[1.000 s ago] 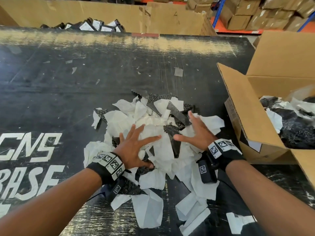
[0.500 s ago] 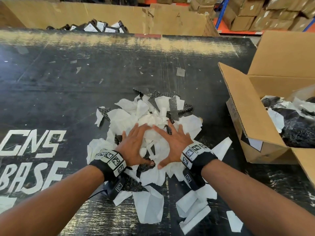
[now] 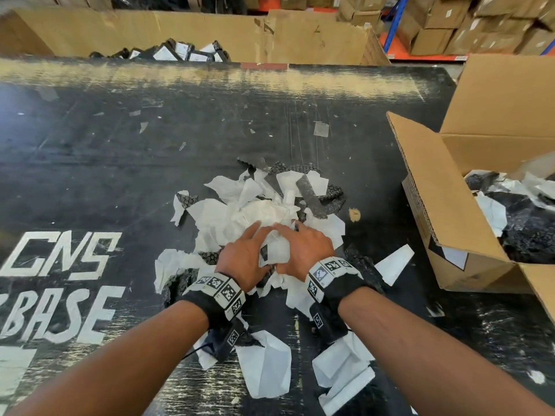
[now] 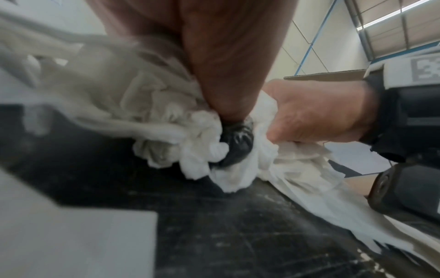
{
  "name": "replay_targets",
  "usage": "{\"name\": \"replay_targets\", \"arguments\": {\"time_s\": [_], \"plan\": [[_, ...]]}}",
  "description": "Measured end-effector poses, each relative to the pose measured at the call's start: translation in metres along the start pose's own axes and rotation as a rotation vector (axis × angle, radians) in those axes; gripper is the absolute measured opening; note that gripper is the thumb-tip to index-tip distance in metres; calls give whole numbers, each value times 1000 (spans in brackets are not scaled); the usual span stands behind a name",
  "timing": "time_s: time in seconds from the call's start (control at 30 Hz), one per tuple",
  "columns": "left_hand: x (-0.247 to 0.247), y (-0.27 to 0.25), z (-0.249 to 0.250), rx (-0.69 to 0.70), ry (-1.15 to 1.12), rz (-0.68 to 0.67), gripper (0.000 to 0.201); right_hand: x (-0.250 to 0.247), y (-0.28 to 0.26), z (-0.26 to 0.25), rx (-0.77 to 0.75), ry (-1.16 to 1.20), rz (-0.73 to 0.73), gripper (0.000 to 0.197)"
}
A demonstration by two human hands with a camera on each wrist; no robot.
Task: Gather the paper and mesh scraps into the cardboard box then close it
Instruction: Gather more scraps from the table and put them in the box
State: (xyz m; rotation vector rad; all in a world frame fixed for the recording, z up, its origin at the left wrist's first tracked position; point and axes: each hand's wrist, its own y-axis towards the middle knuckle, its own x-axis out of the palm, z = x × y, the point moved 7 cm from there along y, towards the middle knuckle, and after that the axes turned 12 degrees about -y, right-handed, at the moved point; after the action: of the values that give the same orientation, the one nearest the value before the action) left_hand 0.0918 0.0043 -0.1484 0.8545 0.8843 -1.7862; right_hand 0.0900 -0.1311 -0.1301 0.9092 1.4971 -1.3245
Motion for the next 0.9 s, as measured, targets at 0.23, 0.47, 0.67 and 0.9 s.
{"name": "replay_targets", "arguments": {"time_s": [0.23, 0.47, 0.67, 0.9], "plan": [[-2, 0, 2, -86, -72, 58, 75, -14, -2, -6, 48, 21, 73, 66], [-21, -10, 8, -36, -258, 226, 72, -28, -10, -9, 60, 92, 197, 63], [-62, -21, 19, 64, -343, 360, 68, -67, -25, -16, 34, 134, 379, 69], [-133, -39, 41, 174, -328, 548, 69, -131, -35, -31, 6, 144, 603, 72]]}}
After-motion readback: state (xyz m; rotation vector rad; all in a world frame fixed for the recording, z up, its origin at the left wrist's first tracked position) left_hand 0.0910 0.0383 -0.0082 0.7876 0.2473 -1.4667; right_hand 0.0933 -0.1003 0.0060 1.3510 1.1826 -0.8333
